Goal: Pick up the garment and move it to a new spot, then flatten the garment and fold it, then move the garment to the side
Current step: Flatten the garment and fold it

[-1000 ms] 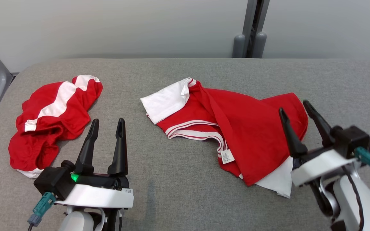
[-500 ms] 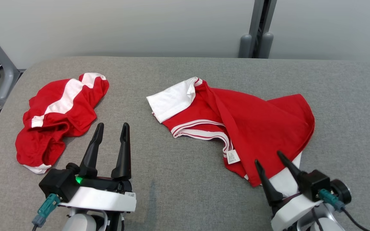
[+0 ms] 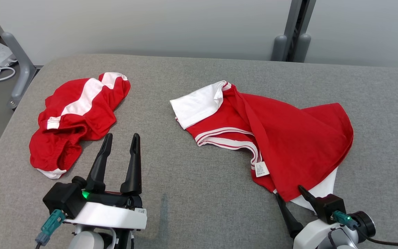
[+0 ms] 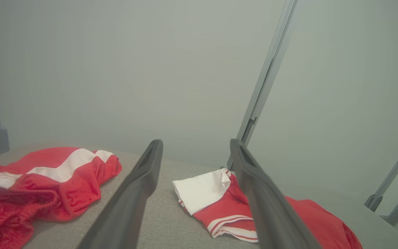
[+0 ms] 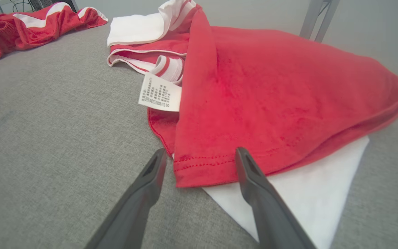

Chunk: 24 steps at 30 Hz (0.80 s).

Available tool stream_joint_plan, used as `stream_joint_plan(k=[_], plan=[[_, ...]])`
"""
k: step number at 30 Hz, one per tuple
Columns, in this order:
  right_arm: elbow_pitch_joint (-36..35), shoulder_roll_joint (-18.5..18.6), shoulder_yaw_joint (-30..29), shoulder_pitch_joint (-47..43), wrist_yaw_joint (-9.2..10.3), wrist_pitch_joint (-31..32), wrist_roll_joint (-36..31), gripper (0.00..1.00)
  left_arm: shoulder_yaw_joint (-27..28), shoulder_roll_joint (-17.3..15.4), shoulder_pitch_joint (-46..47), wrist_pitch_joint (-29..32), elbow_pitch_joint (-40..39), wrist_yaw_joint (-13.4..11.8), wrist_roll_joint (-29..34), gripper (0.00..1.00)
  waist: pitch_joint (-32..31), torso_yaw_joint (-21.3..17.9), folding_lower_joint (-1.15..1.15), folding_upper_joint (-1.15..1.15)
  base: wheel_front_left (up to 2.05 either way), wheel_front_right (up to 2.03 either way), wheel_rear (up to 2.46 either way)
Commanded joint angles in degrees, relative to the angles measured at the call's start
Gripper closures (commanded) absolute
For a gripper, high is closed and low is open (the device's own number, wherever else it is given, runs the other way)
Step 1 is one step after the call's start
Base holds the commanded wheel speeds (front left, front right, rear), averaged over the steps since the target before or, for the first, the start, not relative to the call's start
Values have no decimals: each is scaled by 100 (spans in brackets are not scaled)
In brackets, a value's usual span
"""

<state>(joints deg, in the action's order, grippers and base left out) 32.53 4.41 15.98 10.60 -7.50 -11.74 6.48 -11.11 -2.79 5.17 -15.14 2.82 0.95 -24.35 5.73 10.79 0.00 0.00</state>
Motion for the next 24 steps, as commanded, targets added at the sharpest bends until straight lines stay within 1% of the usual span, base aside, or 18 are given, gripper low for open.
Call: stream_joint_plan(k=[1, 2, 3, 4, 5, 6, 12, 18, 24], plan=[[38, 3, -27, 54, 1, 24, -24, 1, 13, -20, -12, 1, -7, 0, -12, 0, 8, 9, 0, 0, 0, 0, 0], [82, -11, -57, 56, 1, 52, -5, 22, 9, -20, -13, 0, -7, -1, -15, 0, 12, 14, 0, 0, 0, 0, 0], [109, -19, -90, 59, 1, 61, 2, 51, 8, -21, -14, 0, -7, -5, -17, 0, 15, 17, 0, 0, 0, 0, 0], [139, -29, -110, 65, 1, 73, 2, 64, 5, -20, -14, 1, -8, -9, -18, 0, 17, 20, 0, 0, 0, 0, 0], [166, -37, -153, 73, 1, 67, -3, 94, 10, -21, -14, 1, -8, -16, -22, 0, 19, 18, 0, 0, 0, 0, 0], [175, -37, -220, 90, 1, 24, -21, 100, 13, -20, -11, 1, -7, -22, -25, 0, 20, 15, 0, 0, 0, 0, 0], [-24, -96, -343, 176, 1, -93, 77, 100, 42, -21, 1, 1, -1, -24, -21, 0, -16, -42, 0, 0, 0, 0, 0], [-213, -81, -21, 105, 1, 51, 102, 100, -21, -21, -26, 0, 8, -36, -73, 0, -89, -60, 0, 0, 0, 0, 0], [-622, -99, -103, 192, 1, -103, 195, 100, 0, -21, -75, 1, -26, -57, -86, 0, -152, -73, 0, 0, 0, 0, 0]])
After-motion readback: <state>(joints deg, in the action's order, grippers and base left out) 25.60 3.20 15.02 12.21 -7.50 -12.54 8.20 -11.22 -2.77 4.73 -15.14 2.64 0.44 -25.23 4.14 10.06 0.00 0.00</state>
